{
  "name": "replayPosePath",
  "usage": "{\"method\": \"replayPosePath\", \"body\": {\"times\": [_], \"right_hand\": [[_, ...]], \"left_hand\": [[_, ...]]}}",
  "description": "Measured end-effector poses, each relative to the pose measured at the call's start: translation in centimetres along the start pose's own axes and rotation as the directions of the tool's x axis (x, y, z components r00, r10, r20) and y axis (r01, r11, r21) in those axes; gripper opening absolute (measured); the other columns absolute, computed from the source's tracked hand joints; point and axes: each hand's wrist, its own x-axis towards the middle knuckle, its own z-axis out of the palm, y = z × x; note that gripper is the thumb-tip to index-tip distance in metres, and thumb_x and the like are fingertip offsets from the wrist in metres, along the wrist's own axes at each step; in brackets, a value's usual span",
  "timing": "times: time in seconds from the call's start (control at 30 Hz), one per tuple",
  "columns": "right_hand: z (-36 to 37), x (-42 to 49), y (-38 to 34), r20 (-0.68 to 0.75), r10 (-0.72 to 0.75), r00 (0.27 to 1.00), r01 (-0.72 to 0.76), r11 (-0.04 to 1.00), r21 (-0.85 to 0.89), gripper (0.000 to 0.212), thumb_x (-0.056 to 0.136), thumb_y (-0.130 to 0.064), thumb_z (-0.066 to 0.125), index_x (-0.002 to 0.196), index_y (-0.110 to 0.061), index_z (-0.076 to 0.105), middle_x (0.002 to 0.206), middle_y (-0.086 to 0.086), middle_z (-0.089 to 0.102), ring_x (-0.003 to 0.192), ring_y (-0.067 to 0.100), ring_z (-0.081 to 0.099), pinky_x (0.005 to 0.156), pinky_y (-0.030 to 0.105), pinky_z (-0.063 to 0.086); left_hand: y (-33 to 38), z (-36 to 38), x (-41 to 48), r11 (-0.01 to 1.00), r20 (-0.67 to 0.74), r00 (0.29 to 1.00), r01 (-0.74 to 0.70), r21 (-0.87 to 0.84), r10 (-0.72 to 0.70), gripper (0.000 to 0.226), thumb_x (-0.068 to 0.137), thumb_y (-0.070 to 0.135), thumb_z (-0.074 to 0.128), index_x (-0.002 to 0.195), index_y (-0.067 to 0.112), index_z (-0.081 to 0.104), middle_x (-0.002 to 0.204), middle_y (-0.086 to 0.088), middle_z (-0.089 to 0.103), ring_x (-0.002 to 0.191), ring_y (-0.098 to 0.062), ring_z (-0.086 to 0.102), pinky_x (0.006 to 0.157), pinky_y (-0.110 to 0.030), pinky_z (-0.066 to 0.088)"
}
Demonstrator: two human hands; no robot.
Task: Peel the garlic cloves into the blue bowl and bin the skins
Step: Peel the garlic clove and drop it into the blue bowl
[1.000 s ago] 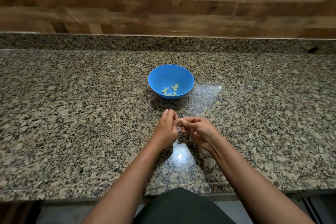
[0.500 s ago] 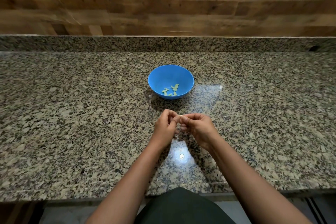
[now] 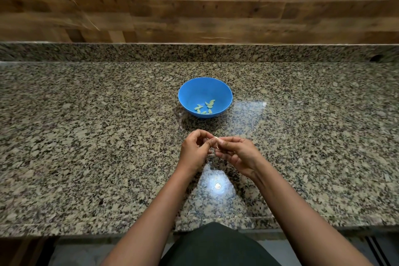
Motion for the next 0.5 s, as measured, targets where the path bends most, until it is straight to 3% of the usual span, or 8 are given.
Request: {"method": "replayPosePath", "body": {"times": [0.17,0.33,0.5], "right_hand": [[0.09,-0.09,0.02,-0.003,0.008,1.000,-0.008,1.000,-0.024,0.005,0.084,0.010,0.056,0.084,0.011,0.062,0.075,0.018,0.066,0.057,0.019,0.066,0.054,0.024,0.057],[0.46,0.09,0.42,-0.035,0.026,0.999,-0.026,1.000,0.010,0.005,0.084,0.010,0.056,0.084,0.010,0.061,0.074,0.018,0.066,0.054,0.019,0.065,0.050,0.023,0.056],[0.49,0.16,0.75,-0.050,0.055,0.997,-0.051,0.996,0.067,0.011,0.088,0.007,0.053,0.083,0.003,0.062,0.075,0.014,0.062,0.066,0.019,0.058,0.056,0.023,0.056]], "left_hand": [[-0.06,0.29,0.01,0.998,-0.006,1.000,-0.014,0.060,0.015,0.023,0.084,0.008,0.067,0.074,0.026,0.056,0.075,0.002,0.055,0.069,-0.013,0.053,0.068,-0.041,0.053],[-0.29,0.65,0.05,0.990,-0.004,0.999,-0.037,0.140,0.038,0.029,0.088,0.006,0.059,0.074,0.030,0.052,0.083,0.001,0.052,0.075,-0.021,0.055,0.073,-0.050,0.054],[-0.05,0.60,-0.12,0.977,0.082,0.995,-0.074,0.199,0.058,0.018,0.093,0.007,0.051,0.081,0.021,0.049,0.088,0.006,0.046,0.084,-0.026,0.057,0.072,-0.045,0.056]]}}
